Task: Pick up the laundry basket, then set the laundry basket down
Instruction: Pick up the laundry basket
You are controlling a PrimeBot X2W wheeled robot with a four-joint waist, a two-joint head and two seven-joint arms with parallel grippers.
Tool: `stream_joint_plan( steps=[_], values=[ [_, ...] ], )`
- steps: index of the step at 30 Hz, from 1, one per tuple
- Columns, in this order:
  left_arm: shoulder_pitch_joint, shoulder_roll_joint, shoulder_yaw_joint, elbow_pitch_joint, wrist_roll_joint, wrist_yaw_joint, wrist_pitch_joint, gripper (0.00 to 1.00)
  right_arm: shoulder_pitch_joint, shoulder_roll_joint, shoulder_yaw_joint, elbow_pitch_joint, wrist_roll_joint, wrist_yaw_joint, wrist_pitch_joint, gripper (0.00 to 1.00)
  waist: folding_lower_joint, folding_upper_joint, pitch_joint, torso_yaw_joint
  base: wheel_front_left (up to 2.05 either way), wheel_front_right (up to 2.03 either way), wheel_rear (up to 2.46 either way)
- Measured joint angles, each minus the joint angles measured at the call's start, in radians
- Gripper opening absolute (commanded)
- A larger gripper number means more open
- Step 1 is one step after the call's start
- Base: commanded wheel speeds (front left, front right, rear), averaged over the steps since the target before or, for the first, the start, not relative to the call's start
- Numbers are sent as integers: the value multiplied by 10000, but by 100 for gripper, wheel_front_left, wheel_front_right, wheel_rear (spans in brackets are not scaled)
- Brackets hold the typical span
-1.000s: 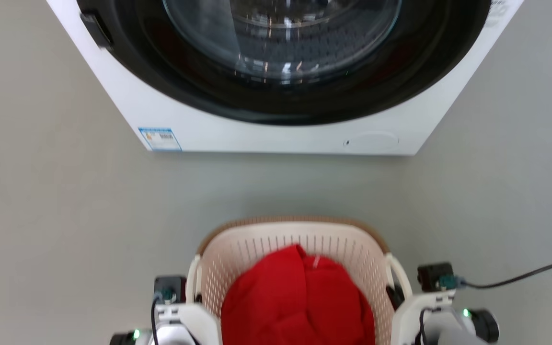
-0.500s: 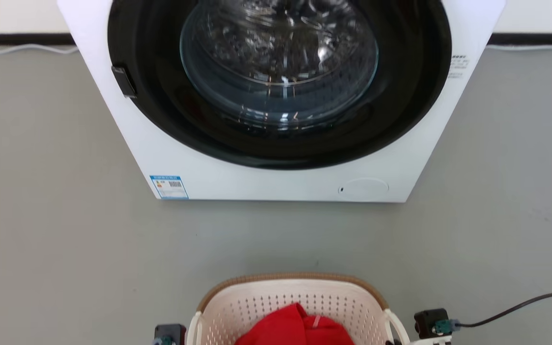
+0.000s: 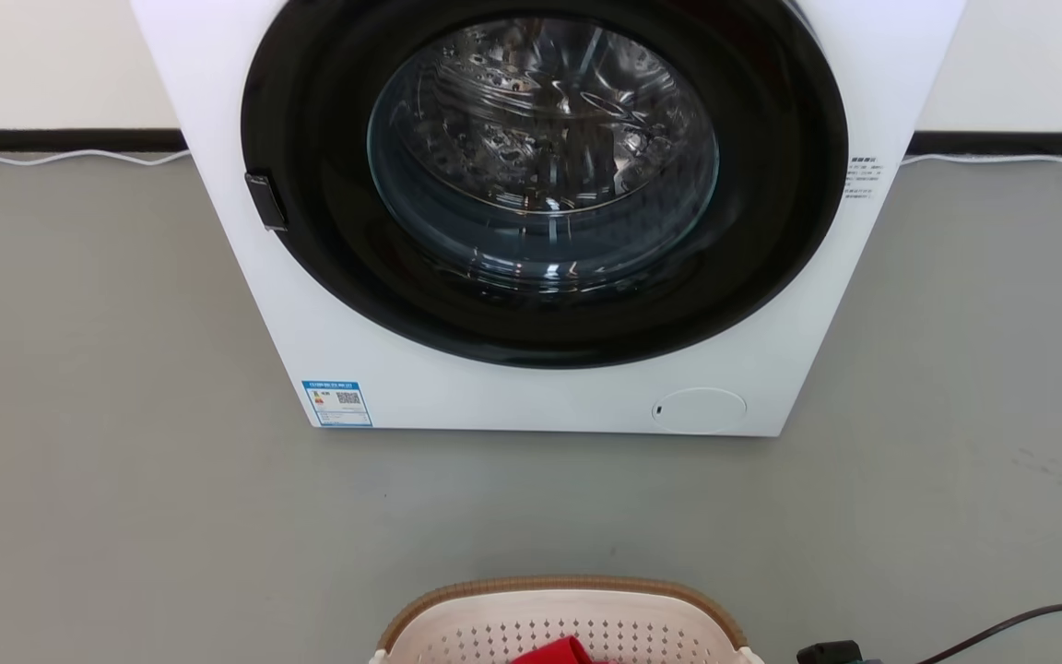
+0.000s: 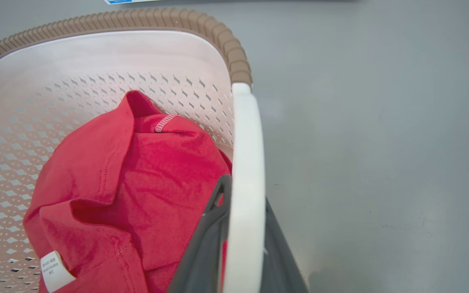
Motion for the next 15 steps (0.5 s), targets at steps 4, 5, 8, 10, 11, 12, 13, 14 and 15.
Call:
stream_joint_plan(
  steps=[4,5,8,10,11,12,13,14,15],
  values=[
    [78,8,-77,54,-84,0,0,0,9,23,119,23,188,0,-2,0,0,0,-184,27,0,0,0],
    [79,8,-86,59,-86,0,0,0,10,23,167,36,238,0,-2,0,0,0,-210,36,0,0,0],
    [79,2,-102,92,-159,0,0,0,10,27,305,63,336,0,-2,0,0,0,-284,44,0,0,0],
    [82,0,-104,125,-205,0,0,0,10,35,366,63,380,0,-17,0,0,0,-325,36,0,0,0],
    [84,-4,-105,132,-240,0,0,0,10,35,395,65,426,0,-19,0,0,0,-341,32,0,0,0],
    [85,-4,-107,140,-245,0,0,0,9,35,422,67,435,0,-36,0,0,0,-350,29,0,0,0],
    [85,-4,-109,146,-245,0,0,0,9,36,460,73,451,0,-75,0,0,-1,-355,30,0,0,0],
    [85,-4,-115,153,-245,0,0,0,9,36,502,86,489,0,-79,0,0,0,-358,30,0,0,0],
    [85,-6,-117,155,-245,0,0,0,8,38,556,107,527,0,-81,0,0,0,-360,28,0,0,0]
  ],
)
